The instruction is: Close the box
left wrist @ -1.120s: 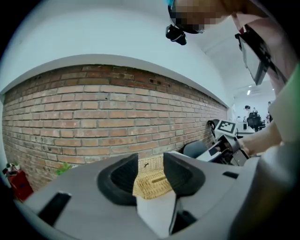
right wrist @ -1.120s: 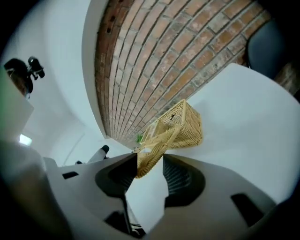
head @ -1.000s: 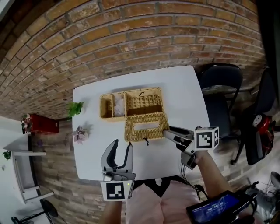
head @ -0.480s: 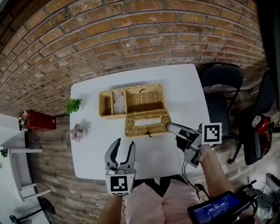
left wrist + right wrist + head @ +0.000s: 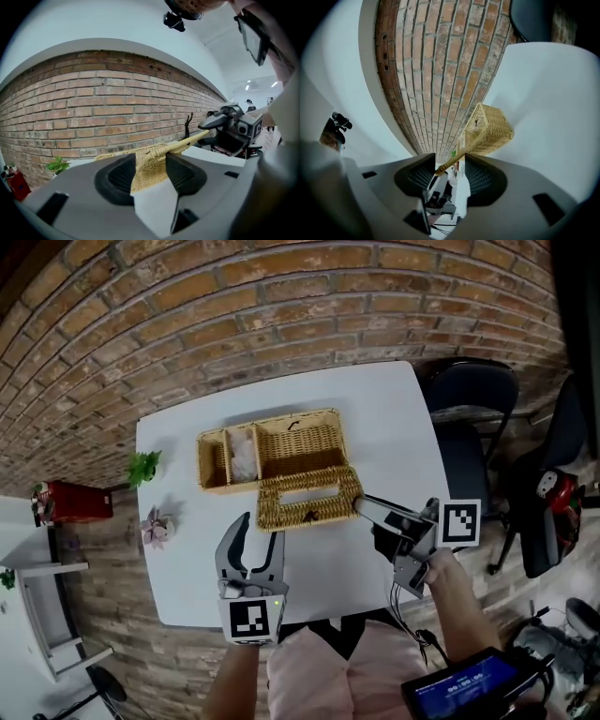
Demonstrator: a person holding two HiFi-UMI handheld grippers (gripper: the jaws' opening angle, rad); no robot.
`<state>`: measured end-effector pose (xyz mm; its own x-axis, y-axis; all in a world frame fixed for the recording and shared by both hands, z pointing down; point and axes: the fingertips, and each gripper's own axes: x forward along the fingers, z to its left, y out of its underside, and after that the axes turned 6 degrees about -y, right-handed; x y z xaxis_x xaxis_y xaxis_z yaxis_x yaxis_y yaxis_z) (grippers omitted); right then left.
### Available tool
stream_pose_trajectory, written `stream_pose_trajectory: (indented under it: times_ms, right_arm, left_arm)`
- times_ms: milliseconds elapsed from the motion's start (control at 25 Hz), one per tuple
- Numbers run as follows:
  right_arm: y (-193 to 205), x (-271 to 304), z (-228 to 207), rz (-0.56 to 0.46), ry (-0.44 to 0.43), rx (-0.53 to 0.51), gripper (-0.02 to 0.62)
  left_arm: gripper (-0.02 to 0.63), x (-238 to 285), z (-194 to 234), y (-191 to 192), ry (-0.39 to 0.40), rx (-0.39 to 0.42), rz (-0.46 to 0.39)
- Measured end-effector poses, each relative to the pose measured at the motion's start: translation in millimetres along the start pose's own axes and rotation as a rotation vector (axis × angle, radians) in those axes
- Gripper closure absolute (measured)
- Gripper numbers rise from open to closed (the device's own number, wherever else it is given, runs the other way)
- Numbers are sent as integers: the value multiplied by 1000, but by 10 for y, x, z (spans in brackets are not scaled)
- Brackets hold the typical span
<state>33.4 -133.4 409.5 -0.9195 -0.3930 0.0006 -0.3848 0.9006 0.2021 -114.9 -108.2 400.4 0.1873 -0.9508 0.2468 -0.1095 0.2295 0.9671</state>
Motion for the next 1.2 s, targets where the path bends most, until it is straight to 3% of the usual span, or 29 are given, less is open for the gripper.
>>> stream_pose_trajectory:
  times_ms: [160,240,520,720,920,1040,1200]
  right_arm:
    - [-58,-82,38,-10,-12,-46,390]
    - [-125,-180,65,-24,3,-146,397]
    - [-202,-241,250,46,185,-828,398]
    - [-89,-164,328,188,157,-1105,377]
    - [-110,136,367,189,178,-1280,387]
    - [-182,253,419,144,185,-1310,446]
    - [-280,314,426,130,198,-1327,464]
  left_arm:
    - [400,35,-1,-50,15,5,-2]
    - [400,57,1,-73,24,12,0]
    - [400,115,36,-130,40,8,2]
    - [400,165,57,-173,55,-11,5]
    - [402,232,85,-231,66,-18,-2]
    - [402,275,101,-269,74,-20,-4]
    - [402,332,157,-345,71,-29,-20]
